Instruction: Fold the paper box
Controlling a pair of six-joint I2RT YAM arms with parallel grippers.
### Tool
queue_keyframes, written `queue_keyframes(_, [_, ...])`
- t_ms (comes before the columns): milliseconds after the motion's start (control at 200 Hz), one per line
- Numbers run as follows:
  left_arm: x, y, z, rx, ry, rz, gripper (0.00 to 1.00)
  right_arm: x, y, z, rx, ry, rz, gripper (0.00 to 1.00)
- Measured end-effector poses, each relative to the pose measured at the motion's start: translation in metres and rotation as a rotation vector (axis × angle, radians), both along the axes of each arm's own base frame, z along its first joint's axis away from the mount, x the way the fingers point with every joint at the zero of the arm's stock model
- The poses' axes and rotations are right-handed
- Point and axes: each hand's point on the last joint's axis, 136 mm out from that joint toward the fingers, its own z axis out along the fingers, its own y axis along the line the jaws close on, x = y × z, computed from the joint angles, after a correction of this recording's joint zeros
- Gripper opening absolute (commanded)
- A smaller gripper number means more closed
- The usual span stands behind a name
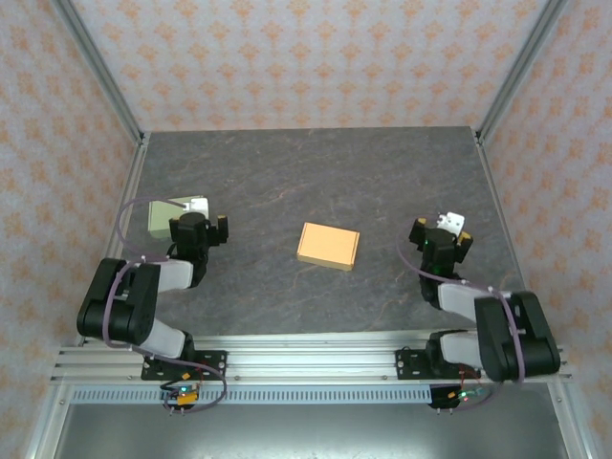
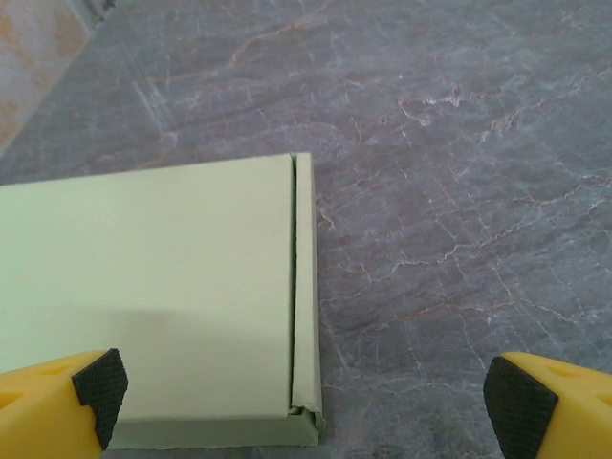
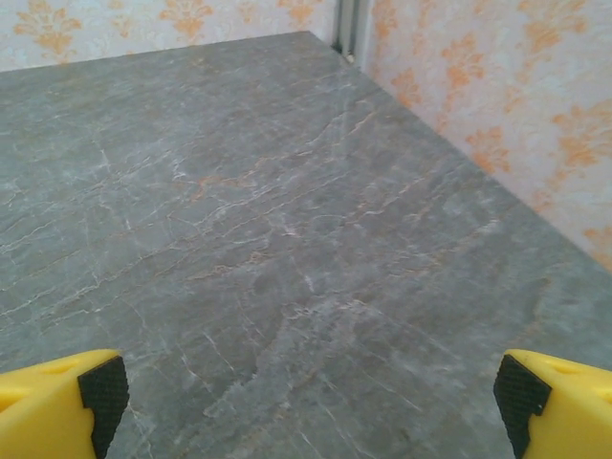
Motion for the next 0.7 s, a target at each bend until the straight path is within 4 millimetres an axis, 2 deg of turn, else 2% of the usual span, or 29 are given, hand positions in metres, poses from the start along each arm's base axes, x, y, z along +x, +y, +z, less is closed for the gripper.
queue_keyframes(110, [0.003, -0.002, 0.004, -0.03, -0.023, -0.013, 1.0, 0.024, 0.001, -0.01, 0.027, 0.0, 0.025, 0.99])
queue_keyframes(170, [0.005, -0.003, 0.005, -0.038, -0.033, -0.017, 1.0, 0.028, 0.003, -0.017, 0.035, 0.028, 0.034, 0.99])
queue_keyframes(240, [0.006, -0.004, 0.007, -0.042, -0.04, -0.019, 1.0, 0.032, 0.003, -0.013, 0.039, 0.014, 0.031, 0.99])
queue_keyframes(701, [0.007, -0.007, 0.009, -0.053, -0.049, -0.033, 1.0, 0.035, 0.003, -0.007, 0.047, -0.004, 0.026, 0.99])
